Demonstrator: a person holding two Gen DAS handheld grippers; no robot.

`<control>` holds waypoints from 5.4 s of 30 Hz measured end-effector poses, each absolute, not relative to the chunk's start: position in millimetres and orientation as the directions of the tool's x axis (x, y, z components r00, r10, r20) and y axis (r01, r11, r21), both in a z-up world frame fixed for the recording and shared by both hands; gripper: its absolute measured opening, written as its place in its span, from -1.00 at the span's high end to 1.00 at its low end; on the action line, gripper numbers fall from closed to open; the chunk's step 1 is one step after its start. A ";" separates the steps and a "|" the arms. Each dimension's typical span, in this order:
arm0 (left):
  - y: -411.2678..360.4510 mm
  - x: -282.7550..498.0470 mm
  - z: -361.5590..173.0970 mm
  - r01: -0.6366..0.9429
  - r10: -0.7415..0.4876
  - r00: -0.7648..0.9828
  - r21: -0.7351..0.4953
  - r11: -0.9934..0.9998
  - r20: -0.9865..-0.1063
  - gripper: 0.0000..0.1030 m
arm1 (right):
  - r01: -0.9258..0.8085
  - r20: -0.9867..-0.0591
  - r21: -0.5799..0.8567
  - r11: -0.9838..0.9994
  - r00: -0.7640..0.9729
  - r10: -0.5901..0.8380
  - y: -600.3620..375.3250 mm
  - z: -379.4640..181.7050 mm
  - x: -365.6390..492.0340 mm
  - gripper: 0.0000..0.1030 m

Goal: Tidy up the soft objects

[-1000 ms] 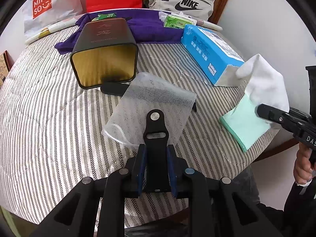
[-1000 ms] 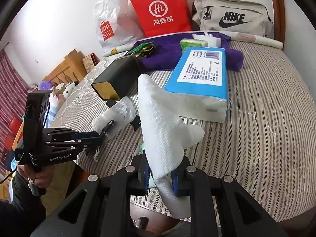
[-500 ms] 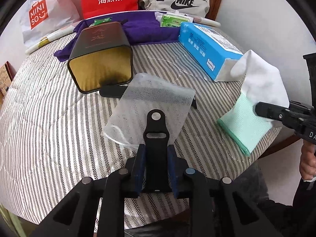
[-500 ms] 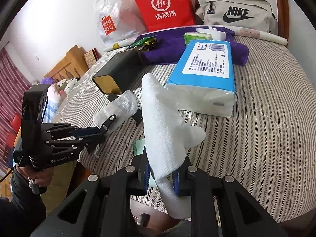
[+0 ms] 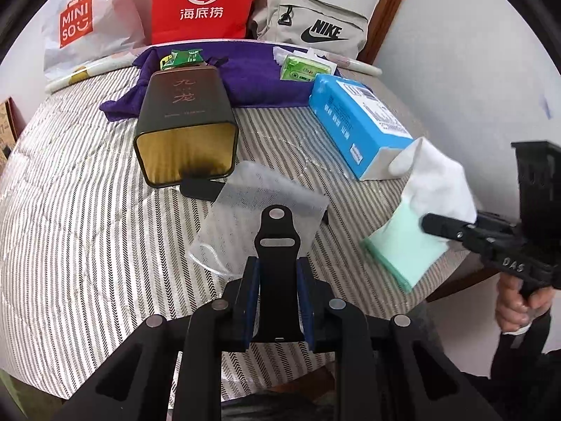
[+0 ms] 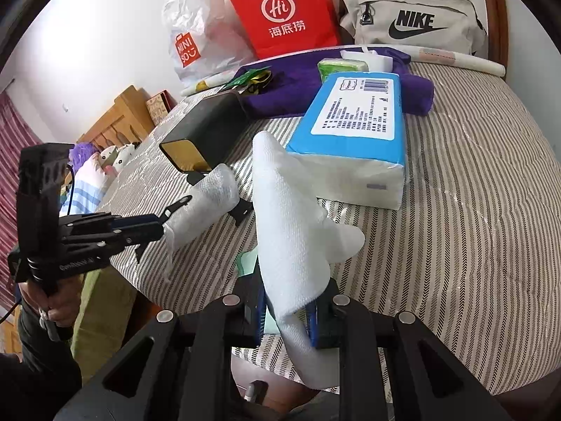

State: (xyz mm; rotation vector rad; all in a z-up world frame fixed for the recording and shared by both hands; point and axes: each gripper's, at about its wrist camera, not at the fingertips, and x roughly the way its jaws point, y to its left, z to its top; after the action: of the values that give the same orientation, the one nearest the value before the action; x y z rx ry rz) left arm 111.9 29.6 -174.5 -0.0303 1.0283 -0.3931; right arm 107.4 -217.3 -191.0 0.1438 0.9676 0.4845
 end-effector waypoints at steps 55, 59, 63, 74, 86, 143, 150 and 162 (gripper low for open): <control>51.3 291.5 -98.4 0.181 -0.311 0.567 -0.253 0.950 -0.763 0.61 | -0.408 -0.635 0.323 0.854 0.576 0.515 -206.3 -94.5 283.7 0.66; 48.2 312.9 -104.5 0.176 -0.306 0.554 -0.251 0.952 -0.774 0.61 | -0.396 -0.642 0.322 0.860 0.575 0.506 -204.3 -98.4 308.1 0.66; 44.8 332.5 -109.6 0.177 -0.305 0.544 -0.249 0.952 -0.782 0.61 | -0.388 -0.655 0.311 0.868 0.575 0.491 -199.8 -103.3 333.0 0.66; 40.7 387.2 -130.3 0.169 -0.301 0.499 -0.249 0.954 -0.813 0.61 | -0.352 -0.663 0.363 0.863 0.553 0.505 -185.7 -116.9 404.1 0.63; 36.9 418.5 -153.1 0.157 -0.279 0.455 -0.233 0.960 -0.845 0.61 | -0.277 -0.763 0.357 0.892 0.464 0.450 -180.3 -158.8 441.5 0.62; 41.1 174.9 -154.9 0.345 -0.270 0.464 -0.109 0.932 -0.844 -0.10 | -0.332 -0.667 0.307 0.892 0.593 0.451 -206.4 -104.8 179.1 -0.16; 40.8 178.6 -196.9 0.362 -0.314 0.385 -0.171 0.917 -0.868 -0.31 | -0.336 -0.662 0.366 0.868 0.561 0.497 -211.5 -127.4 157.0 -0.16; 1.3 163.6 -210.3 0.475 -0.297 0.393 -0.085 0.876 -0.870 -0.92 | -0.352 -0.668 0.406 0.843 0.516 0.537 -202.4 -145.9 155.3 -0.17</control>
State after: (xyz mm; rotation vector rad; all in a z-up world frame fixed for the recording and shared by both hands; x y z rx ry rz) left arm 163.6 1.3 -210.3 0.1883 1.0595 -0.4936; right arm 155.3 -202.4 -145.9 0.2309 0.8793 0.5392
